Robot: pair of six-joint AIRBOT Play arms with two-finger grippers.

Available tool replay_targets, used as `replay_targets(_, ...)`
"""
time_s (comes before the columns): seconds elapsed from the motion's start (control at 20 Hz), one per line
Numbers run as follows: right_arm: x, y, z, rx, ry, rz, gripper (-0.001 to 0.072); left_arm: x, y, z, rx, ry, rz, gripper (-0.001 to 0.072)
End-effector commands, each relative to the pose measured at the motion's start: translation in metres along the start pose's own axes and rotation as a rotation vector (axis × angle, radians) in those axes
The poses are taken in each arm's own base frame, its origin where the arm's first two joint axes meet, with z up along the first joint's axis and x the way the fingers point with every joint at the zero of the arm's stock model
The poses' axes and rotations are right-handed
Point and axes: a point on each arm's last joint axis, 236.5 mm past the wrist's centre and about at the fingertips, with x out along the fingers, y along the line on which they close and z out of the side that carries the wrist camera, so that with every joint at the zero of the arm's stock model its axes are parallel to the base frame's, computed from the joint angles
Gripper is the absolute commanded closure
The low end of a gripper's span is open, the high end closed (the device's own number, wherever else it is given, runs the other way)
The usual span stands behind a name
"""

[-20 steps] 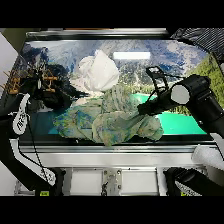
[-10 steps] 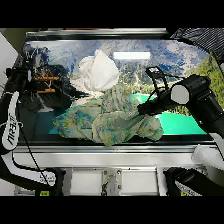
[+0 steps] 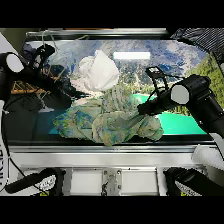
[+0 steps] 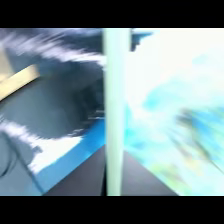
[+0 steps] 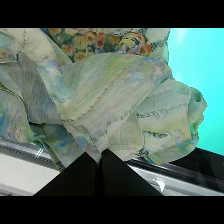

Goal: Fold the clothes and pants, and hang the long-sleeved shirts on hangers.

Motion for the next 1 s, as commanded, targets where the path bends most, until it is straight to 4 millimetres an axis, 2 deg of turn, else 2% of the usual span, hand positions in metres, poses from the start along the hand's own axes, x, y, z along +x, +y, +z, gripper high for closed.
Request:
replay_targets(0.0, 0.0, 0.0, 0.0, -0.001, 0.0, 0.0, 0.0697, -0.041, -0.058, -0.012, 0.212, -0.002, -0.145, 0.07)
replay_targets(0.1, 0.0, 0.0, 0.0, -0.001, 0.0, 0.0, 0.0697, -0.054, -0.069, -0.029, 0.268, 0.037, -0.182, 0.07)
replay_targets(0.2, 0.0, 0.0, 0.0, -0.001, 0.0, 0.0, 0.0697, -0.065, -0.085, -0.045, 0.401, 0.041, -0.254, 0.0701)
replay_targets(0.35, 0.0, 0.0, 0.0, -0.001, 0.0, 0.0, 0.0697, -0.064, -0.114, -0.067, 0.512, -0.047, -0.356, 0.0701)
replay_targets(0.55, 0.0, 0.0, 0.0, -0.001, 0.0, 0.0, 0.0698, -0.033, -0.148, -0.118, 0.524, -0.025, -0.465, 0.0701)
replay_targets(0.7, 0.0, 0.0, 0.0, -0.001, 0.0, 0.0, 0.0698, -0.009, -0.176, -0.146, 0.535, 0.034, -0.561, 0.0701)
replay_targets(0.8, 0.0, 0.0, 0.0, -0.001, 0.0, 0.0, 0.0697, 0.007, -0.189, -0.149, 0.587, 0.031, -0.574, 0.0701)
replay_targets(0.95, 0.0, 0.0, 0.0, -0.001, 0.0, 0.0, 0.0697, 0.027, -0.197, -0.138, 0.625, -0.007, -0.531, 0.0701)
